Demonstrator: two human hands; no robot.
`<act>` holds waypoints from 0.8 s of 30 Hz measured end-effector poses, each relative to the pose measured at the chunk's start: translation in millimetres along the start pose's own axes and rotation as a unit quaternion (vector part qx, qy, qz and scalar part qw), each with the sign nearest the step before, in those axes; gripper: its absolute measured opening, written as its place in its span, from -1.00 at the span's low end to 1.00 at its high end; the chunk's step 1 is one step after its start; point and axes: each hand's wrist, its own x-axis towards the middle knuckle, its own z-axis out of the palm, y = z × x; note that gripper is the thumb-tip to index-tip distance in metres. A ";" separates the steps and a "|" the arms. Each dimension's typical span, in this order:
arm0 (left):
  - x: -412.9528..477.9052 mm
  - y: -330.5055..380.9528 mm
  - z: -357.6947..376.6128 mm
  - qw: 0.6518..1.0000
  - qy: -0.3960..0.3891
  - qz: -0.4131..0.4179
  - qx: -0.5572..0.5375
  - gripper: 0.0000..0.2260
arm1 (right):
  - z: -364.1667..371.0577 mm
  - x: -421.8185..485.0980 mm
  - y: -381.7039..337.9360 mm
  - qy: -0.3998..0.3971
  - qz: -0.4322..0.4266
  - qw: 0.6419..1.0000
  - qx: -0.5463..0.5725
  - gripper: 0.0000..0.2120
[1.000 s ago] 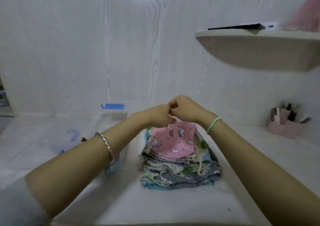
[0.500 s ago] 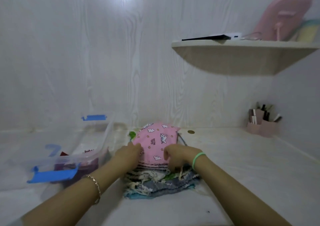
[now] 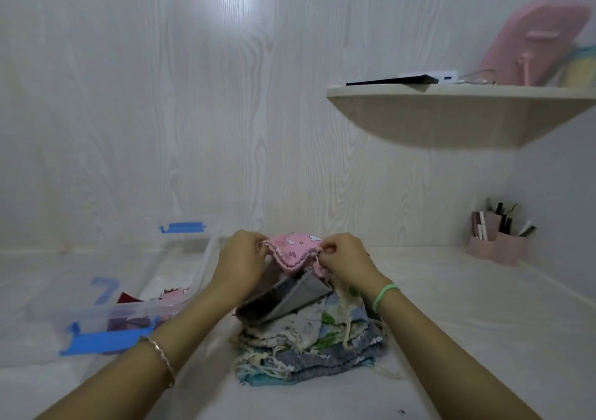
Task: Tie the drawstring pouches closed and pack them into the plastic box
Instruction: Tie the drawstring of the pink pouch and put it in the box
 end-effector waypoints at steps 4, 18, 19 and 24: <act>12.6 12.9 -26.7 0.991 -0.039 -0.027 -0.127 -0.84 | -15.5 5.4 -3.3 0.080 -0.020 0.993 0.080 -0.82; 54.9 17.5 -34.9 0.929 0.012 -0.134 -0.346 -0.83 | -62.0 0.4 -23.5 -0.080 -0.030 0.994 0.074 -0.82; 59.8 19.0 -36.0 0.919 0.012 -0.138 -0.369 -0.83 | -62.2 3.0 -25.4 -0.038 -0.034 0.995 0.081 -0.81; 75.4 35.9 -48.9 0.901 0.023 -0.089 -0.423 -0.82 | -63.0 16.9 -37.4 0.163 -0.081 0.969 0.166 -0.82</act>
